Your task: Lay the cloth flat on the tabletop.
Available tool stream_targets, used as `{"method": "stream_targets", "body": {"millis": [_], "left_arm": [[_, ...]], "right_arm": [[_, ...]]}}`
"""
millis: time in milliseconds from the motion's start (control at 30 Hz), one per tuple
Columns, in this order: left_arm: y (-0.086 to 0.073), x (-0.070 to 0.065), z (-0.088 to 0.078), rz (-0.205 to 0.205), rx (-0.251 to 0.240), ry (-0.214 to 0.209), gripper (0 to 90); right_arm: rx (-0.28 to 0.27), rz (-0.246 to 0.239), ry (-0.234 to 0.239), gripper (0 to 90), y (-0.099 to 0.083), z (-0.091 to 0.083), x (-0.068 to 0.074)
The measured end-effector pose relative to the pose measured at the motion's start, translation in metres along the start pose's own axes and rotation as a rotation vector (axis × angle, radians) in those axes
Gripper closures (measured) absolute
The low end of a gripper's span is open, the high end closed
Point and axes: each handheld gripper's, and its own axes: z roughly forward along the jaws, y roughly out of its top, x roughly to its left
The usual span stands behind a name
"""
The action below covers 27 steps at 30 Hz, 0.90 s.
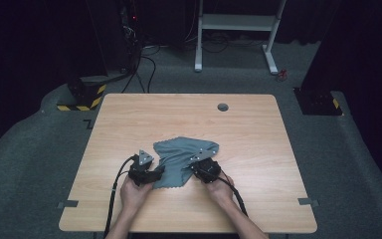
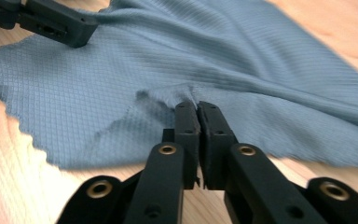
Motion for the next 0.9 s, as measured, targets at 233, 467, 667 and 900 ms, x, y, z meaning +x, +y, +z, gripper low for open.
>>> {"method": "stream_targets", "body": {"millis": [233, 467, 667, 900], "left_arm": [[0.0, 0.0, 0.0, -0.001, 0.0, -0.001, 38.5], [0.0, 0.0, 0.0, -0.002, 0.0, -0.003, 38.2], [0.0, 0.0, 0.0, -0.001, 0.0, -0.001, 38.2], [0.0, 0.0, 0.0, -0.002, 0.0, -0.002, 38.1]], "right_arm": [[0.037, -0.036, -0.01, 88.0, -0.017, -0.028, -0.006], [0.051, -0.061, 0.003, 87.7, -0.045, -0.054, -0.011], [0.072, -0.045, 0.045, 74.6, -0.062, -0.058, -0.011], [-0.022, 0.138, 0.004, 71.2, -0.065, -0.069, -0.033]]}}
